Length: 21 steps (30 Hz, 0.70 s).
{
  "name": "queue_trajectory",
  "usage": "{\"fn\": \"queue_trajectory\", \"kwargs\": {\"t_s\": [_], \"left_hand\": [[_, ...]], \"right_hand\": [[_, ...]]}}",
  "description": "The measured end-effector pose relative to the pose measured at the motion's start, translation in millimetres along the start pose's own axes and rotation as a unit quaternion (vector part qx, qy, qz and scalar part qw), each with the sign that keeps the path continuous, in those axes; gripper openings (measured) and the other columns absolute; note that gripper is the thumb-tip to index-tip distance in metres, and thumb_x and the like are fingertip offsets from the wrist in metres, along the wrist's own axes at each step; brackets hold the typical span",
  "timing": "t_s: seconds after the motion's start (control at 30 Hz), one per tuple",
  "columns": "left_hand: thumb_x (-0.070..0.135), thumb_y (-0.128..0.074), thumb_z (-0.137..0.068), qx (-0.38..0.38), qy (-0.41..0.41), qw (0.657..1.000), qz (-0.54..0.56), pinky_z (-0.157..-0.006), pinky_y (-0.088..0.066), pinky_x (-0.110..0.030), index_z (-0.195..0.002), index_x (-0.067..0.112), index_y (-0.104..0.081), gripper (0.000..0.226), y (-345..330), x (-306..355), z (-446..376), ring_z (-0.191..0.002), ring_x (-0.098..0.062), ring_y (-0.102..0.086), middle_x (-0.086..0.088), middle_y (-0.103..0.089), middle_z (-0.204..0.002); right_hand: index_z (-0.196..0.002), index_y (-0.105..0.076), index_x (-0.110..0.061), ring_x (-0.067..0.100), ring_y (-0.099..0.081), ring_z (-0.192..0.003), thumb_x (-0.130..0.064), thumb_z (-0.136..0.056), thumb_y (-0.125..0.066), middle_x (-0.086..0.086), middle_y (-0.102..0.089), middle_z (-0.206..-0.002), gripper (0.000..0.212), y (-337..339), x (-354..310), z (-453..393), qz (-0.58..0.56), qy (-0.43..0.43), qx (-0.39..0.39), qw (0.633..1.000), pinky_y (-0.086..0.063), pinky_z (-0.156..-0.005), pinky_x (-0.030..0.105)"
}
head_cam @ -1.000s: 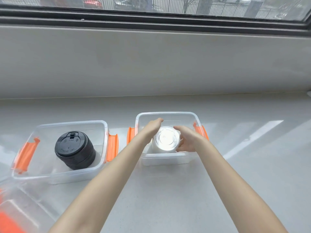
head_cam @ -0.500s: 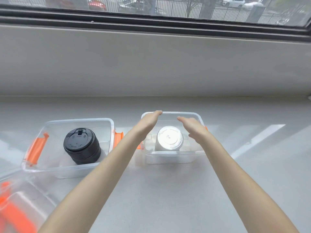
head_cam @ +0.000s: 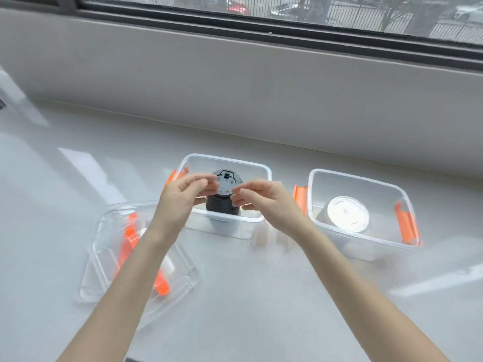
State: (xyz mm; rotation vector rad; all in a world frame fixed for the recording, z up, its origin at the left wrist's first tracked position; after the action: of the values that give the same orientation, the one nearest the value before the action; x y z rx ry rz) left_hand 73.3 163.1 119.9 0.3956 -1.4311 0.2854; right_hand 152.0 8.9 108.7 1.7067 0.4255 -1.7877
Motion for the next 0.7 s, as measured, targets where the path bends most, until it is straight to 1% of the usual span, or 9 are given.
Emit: {"fn": "queue_trajectory", "kwargs": {"t_s": [0.03, 0.1, 0.17, 0.23, 0.33, 0.4, 0.5, 0.57, 0.7], "left_hand": [[0.007, -0.046, -0.090, 0.032, -0.003, 0.999, -0.008, -0.074, -0.050, -0.018, -0.084, 0.021, -0.067, 0.026, 18, -11, 4, -0.073, 0.001, -0.068, 0.003, -0.070, -0.084], [0.005, -0.050, -0.087, 0.105, 0.017, 0.993, -0.045, -0.084, -0.046, -0.025, -0.085, 0.021, -0.068, 0.024, 53, -38, 9, -0.089, -0.008, -0.066, 0.001, -0.070, -0.089], [0.008, -0.052, -0.085, 0.160, 0.061, 0.977, -0.126, -0.092, -0.040, -0.026, -0.101, 0.016, -0.068, 0.024, 83, -68, 11, -0.108, -0.018, -0.059, -0.004, -0.068, -0.106], [0.009, -0.054, -0.084, 0.173, 0.103, 0.952, -0.232, -0.101, -0.035, -0.030, -0.118, 0.011, -0.060, 0.035, 110, -98, 15, -0.123, -0.023, -0.049, -0.009, -0.058, -0.128], [0.012, -0.052, -0.085, 0.173, 0.138, 0.916, -0.334, -0.114, -0.017, -0.036, -0.132, 0.008, -0.046, 0.047, 140, -133, 19, -0.140, -0.028, -0.022, -0.018, -0.033, -0.149], [0.017, -0.051, -0.086, 0.181, 0.166, 0.899, -0.362, -0.116, -0.009, -0.037, -0.136, 0.008, -0.040, 0.052, 154, -148, 21, -0.144, -0.030, -0.008, -0.018, -0.022, -0.154], [0.015, -0.050, -0.087, 0.189, 0.180, 0.905, -0.336, -0.117, -0.011, -0.038, -0.138, 0.006, -0.035, 0.055, 163, -158, 23, -0.144, -0.031, -0.010, -0.020, -0.017, -0.154], [0.012, -0.050, -0.087, 0.197, 0.181, 0.918, -0.294, -0.115, -0.017, -0.036, -0.139, 0.005, -0.034, 0.055, 168, -160, 23, -0.142, -0.030, -0.019, -0.019, -0.017, -0.154], [0.009, -0.050, -0.085, 0.244, 0.163, 0.921, -0.257, -0.110, -0.024, -0.037, -0.136, 0.001, -0.037, 0.053, 177, -153, 20, -0.136, -0.031, -0.031, -0.021, -0.031, -0.148]], "right_hand": [[-0.094, -0.067, -0.009, 0.013, -0.067, -0.076, -0.006, -0.089, -0.052, 0.009, -0.069, -0.086, 0.016, -18, 4, -2, 0.007, -0.009, -0.024, 1.000, -0.054, -0.078, 0.026], [-0.093, -0.068, -0.010, 0.017, -0.067, -0.073, -0.007, -0.086, -0.055, 0.012, -0.071, -0.085, 0.014, -54, 16, -8, 0.056, -0.030, -0.051, 0.997, -0.055, -0.076, 0.033], [-0.093, -0.069, -0.010, 0.021, -0.066, -0.074, -0.010, -0.084, -0.057, 0.014, -0.072, -0.086, 0.015, -84, 34, -13, 0.135, -0.047, -0.061, 0.988, -0.054, -0.070, 0.032], [-0.099, -0.068, -0.008, 0.020, -0.064, -0.083, -0.013, -0.083, -0.056, 0.013, -0.072, -0.094, 0.021, -111, 54, -19, 0.226, -0.059, -0.056, 0.971, -0.048, -0.068, 0.025], [-0.112, -0.062, -0.006, 0.027, -0.058, -0.107, -0.016, -0.084, -0.053, 0.013, -0.067, -0.112, 0.032, -136, 82, -25, 0.324, -0.098, -0.051, 0.940, -0.044, -0.083, 0.029], [-0.114, -0.058, -0.005, 0.029, -0.057, -0.110, -0.016, -0.083, -0.051, 0.014, -0.065, -0.114, 0.034, -148, 97, -27, 0.349, -0.130, -0.063, 0.926, -0.045, -0.085, 0.031], [-0.100, -0.061, -0.001, 0.032, -0.059, -0.099, -0.011, -0.083, -0.045, 0.017, -0.067, -0.104, 0.025, -158, 110, -28, 0.376, -0.141, -0.063, 0.914, -0.048, -0.075, 0.034], [-0.092, -0.060, -0.001, 0.033, -0.060, -0.092, -0.009, -0.084, -0.042, 0.018, -0.067, -0.098, 0.022, -164, 112, -31, 0.389, -0.130, -0.065, 0.910, -0.042, -0.067, 0.033], [-0.094, -0.063, -0.001, 0.028, -0.058, -0.086, -0.004, -0.081, -0.046, 0.015, -0.066, -0.088, 0.021, -163, 101, -31, 0.367, -0.085, -0.084, 0.922, -0.043, -0.069, 0.031]]}}
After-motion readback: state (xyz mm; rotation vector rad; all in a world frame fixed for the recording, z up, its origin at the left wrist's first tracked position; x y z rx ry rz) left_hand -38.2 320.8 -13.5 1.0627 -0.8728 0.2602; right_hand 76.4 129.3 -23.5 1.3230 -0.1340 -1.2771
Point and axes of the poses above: each hand's wrist, its own z-axis away from the middle knuckle, its own y-axis out of the back of the hand, x = y × z, the point moved 1 cm from there along -z, towards the middle knuckle
